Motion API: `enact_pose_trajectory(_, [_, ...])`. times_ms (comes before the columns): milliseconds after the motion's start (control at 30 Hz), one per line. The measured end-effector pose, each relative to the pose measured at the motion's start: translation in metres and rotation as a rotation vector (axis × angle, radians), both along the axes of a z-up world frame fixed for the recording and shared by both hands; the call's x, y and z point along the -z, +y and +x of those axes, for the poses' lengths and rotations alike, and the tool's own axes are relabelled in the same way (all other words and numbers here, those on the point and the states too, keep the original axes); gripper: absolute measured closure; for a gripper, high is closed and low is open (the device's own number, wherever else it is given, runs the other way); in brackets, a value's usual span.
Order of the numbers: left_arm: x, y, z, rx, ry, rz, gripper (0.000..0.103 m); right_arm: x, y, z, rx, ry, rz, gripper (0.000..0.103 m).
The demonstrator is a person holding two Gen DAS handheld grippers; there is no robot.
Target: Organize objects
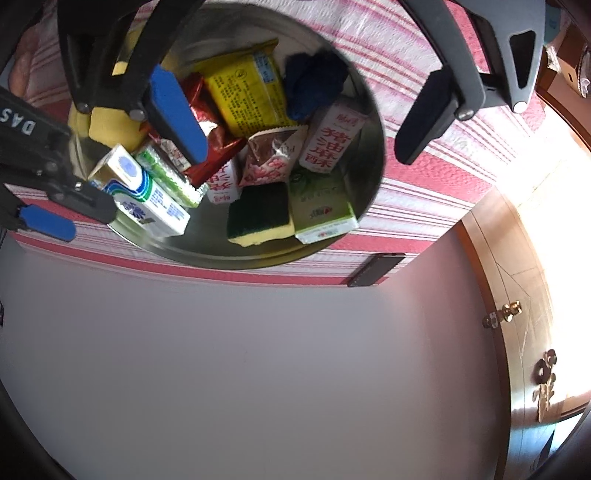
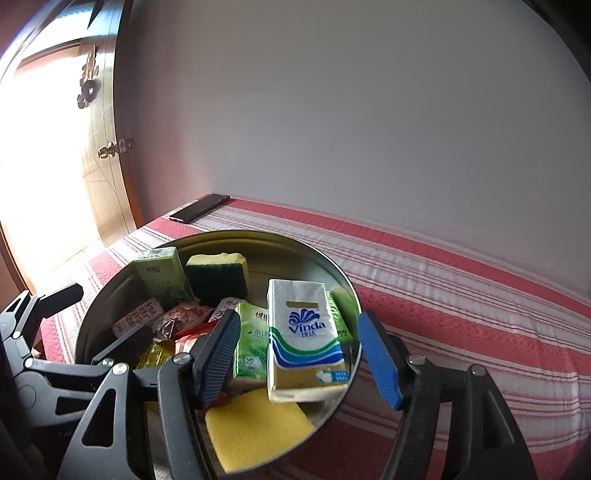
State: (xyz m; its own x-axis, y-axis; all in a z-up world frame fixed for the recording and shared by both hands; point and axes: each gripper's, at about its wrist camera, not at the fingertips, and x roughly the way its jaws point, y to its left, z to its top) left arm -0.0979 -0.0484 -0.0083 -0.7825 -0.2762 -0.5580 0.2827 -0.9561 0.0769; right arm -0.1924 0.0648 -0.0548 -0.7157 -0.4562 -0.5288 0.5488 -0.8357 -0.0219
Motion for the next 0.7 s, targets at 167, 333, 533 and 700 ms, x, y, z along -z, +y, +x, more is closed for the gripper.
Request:
enact_pose_trajectory(167, [-0.006,-0.004,0.012,-0.008,0.007,0.004,0.0,-0.008,0.006,0.017,0.0,0.03,-0.017,0.035])
enact_pose_trajectory(333, [-0.018,-0.007,0.028,-0.019,0.039,-0.008,0.0,-0.018,0.005,0.032,-0.016,0.052,-0.032,0.035])
enact_pose_trajectory(533, [-0.031,-0.015,0.041,-0.038,0.069,-0.002,0.0,-0.028,-0.001,0.045,-0.037,0.078,-0.045,0.035])
enact_pose_trajectory(700, [-0.034,-0.02,0.045,-0.05,0.076,-0.004,0.0,-0.034,-0.006,0.055,-0.057,0.095,-0.049,0.035])
